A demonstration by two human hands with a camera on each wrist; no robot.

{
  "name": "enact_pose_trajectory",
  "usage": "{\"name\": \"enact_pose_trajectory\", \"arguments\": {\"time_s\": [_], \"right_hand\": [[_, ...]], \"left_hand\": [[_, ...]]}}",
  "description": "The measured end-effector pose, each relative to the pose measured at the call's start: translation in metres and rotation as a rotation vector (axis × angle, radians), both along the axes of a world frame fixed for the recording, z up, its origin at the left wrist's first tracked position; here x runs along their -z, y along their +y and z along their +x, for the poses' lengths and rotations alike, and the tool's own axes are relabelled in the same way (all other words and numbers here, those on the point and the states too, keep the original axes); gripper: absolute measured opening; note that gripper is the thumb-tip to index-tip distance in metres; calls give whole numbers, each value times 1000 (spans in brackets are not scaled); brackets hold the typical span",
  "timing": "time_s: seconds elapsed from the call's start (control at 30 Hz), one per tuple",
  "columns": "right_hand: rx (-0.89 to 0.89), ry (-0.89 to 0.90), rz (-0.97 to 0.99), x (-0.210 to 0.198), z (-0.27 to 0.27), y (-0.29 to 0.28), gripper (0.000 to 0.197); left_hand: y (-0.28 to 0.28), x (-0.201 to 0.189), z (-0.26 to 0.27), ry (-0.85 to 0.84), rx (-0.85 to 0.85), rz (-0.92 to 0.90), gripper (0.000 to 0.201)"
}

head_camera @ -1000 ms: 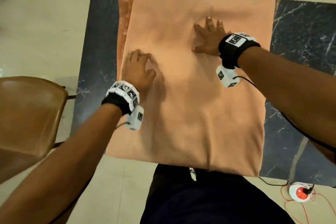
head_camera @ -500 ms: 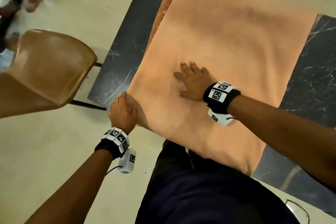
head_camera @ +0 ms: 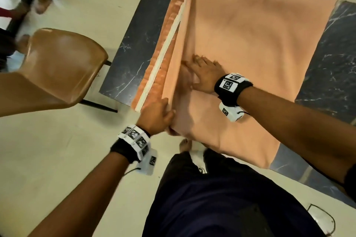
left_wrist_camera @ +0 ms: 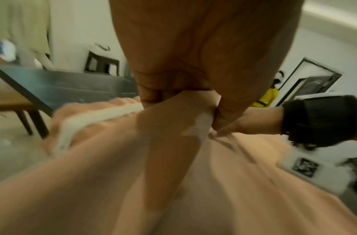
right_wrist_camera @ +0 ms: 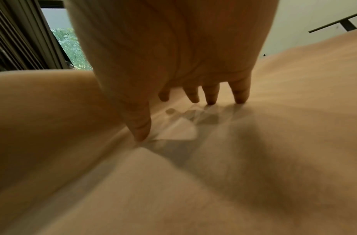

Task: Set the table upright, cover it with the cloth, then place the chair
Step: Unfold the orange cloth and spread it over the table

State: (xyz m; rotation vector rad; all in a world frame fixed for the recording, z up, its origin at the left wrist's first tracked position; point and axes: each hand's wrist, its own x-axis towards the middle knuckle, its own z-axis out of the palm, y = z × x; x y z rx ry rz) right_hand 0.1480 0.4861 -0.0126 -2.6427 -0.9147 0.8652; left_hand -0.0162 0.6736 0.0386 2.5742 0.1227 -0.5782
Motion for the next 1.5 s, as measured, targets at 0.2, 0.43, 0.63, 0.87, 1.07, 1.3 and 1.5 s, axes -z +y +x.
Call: {"name": "enact_pose_trajectory", "arguments": {"time_s": [0.2,0.43,0.63,0.87,1.07,1.3,1.5], "right_hand": [[112,-167,386,-40,-56,-29,110],[-182,-121,122,-37,-102,-33,50],[-24,35,-31,-39,-97,-30,30],[188,88,-324,-76,-63,-91,45],[135,-264,-391,-119,-53,-135,27],[-293,-214,-178,-75,-132,-19,35],[-254,-69,-243,-39,-159,-10,39]], "left_hand": [[-50,-3,-6,-17,113,-474,23],[-27,-1,4,181,38,-677,17],[37,30,19,14,262,226,51],[39,32,23,81,267,296,86],[23,26,38,176,181,340,103],[14,26,42,202,219,334,108],[14,30,45,204,223,360,108]]}}
